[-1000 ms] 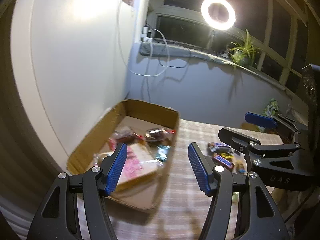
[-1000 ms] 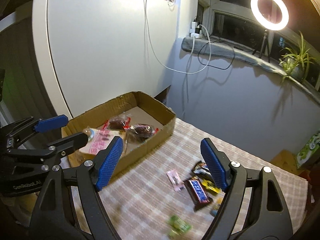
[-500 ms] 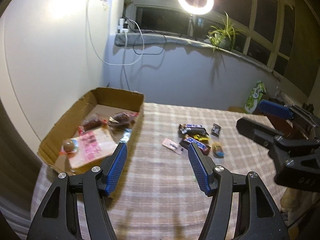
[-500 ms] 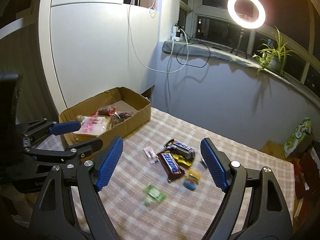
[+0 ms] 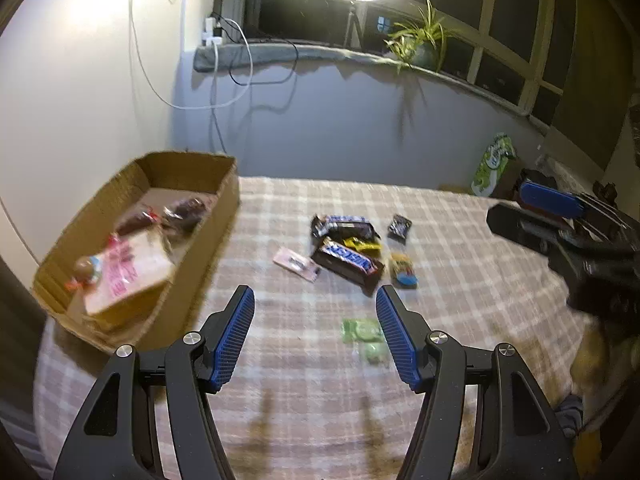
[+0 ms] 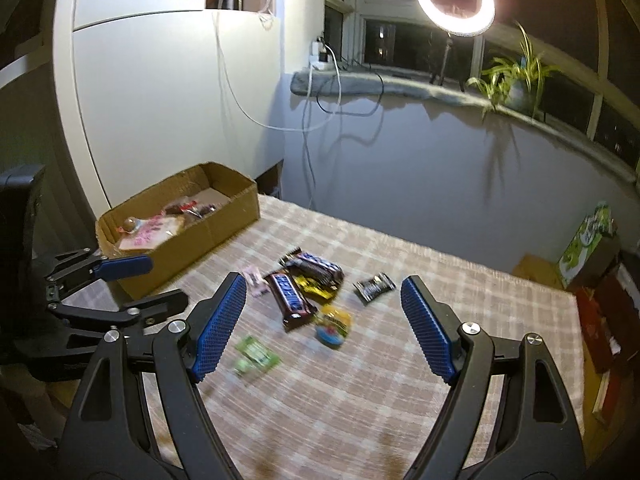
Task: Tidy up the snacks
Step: 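Move both open grippers back over the loose snacks on the table, then grasp the green candy with the left gripper while the right gripper grasps the yellow egg-shaped pack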
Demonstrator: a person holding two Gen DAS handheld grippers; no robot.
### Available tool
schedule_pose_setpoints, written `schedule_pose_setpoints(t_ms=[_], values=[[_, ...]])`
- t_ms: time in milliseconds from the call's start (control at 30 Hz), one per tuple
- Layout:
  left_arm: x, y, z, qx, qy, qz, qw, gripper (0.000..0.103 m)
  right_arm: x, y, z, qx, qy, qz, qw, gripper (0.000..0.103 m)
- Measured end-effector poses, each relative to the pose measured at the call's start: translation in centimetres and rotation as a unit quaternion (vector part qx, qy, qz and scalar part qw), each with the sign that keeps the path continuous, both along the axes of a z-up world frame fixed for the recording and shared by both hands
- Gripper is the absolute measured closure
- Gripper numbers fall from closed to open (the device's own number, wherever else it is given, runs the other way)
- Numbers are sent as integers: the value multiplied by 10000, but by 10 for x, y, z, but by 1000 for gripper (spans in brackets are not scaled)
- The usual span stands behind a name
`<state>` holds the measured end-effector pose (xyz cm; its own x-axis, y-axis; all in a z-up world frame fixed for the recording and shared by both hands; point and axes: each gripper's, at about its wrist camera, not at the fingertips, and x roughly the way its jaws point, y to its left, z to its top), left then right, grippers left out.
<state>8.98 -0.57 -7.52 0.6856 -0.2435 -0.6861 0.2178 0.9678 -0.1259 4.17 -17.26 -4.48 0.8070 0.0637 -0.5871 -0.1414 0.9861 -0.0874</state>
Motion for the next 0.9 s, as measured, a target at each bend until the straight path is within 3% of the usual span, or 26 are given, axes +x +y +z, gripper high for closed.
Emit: schedule_pose_setpoints(t_ms=[200, 400, 733, 900], values=[[-3, -13, -23, -43, 330, -254, 9991, 40, 17, -53, -17, 603, 433, -107, 9972, 21], [-1, -30, -49, -63, 704, -512, 9962, 40, 39, -82, -38, 874, 837, -37, 9926, 21], [5, -43, -75, 69, 870, -569, 9946, 40, 68, -52, -80, 474, 1365, 625, 9875, 25], [7, -48, -76, 197, 750, -554, 9954, 51, 82, -36, -97, 318, 1527, 729, 9851, 27]])
